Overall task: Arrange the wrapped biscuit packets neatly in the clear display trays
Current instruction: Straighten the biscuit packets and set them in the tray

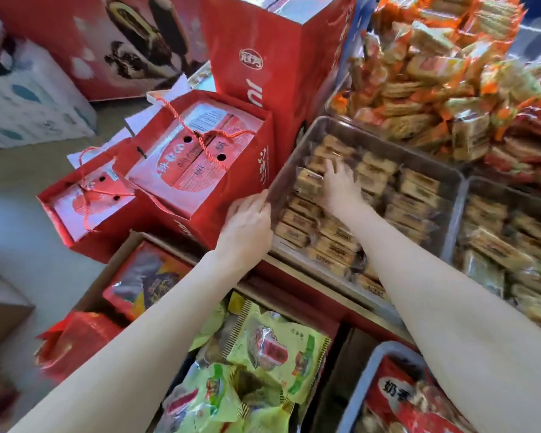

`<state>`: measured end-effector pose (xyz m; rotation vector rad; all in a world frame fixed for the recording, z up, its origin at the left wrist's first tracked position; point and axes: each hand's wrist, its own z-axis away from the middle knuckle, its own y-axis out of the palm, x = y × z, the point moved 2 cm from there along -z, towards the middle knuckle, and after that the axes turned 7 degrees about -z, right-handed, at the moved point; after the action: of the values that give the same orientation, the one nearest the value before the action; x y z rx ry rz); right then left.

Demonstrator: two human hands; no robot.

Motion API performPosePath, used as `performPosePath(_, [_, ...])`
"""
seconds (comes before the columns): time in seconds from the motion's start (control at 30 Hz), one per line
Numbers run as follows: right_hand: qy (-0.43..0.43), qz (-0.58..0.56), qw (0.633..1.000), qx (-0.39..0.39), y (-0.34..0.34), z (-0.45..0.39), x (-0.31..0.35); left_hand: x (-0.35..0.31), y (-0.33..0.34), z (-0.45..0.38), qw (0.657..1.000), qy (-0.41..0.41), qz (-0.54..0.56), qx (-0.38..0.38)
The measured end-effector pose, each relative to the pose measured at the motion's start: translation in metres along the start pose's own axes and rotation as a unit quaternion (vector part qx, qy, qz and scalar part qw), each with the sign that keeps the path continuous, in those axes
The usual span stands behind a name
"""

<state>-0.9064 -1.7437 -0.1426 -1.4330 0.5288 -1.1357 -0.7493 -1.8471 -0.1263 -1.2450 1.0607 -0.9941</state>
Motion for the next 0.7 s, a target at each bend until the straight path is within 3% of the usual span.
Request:
performPosePath(0.13, [0.003,0.117,0.993,-0.035,0.015,-0.010,0.005,0.000,0.006,0.006,1.000,0.002,-0.004,-0.008])
performPosePath(0.23, [0.015,0.120,0.992,-0.042,0.017,-0.011,0.008,0.000,0.004,0.004,1.000,-0.009,-0.010,-0.026])
performPosePath(0.3, [0.020,0.064,0.996,-0.061,0.008,-0.009,0.007,-0.002,0.001,0.004,0.999,-0.005,-0.025,-0.031])
performPosePath(0.4, [-0.006,-0.125,0.986,-0.112,-0.024,0.003,0.003,-0.004,-0.003,0.003,1.000,-0.006,-0.029,-0.002])
performPosePath(0.5, [-0.051,-0.235,0.966,-0.093,-0.061,0.031,-0.003,-0.010,-0.013,0.001,0.999,-0.016,-0.020,0.038])
performPosePath(0.6, [-0.065,-0.261,0.962,-0.043,-0.093,0.068,-0.013,-0.022,-0.034,-0.002,0.995,-0.034,0.089,0.041])
performPosePath(0.7, [-0.086,-0.271,0.959,0.000,-0.116,0.104,-0.027,-0.041,-0.063,0.001,0.951,-0.030,0.307,0.009])
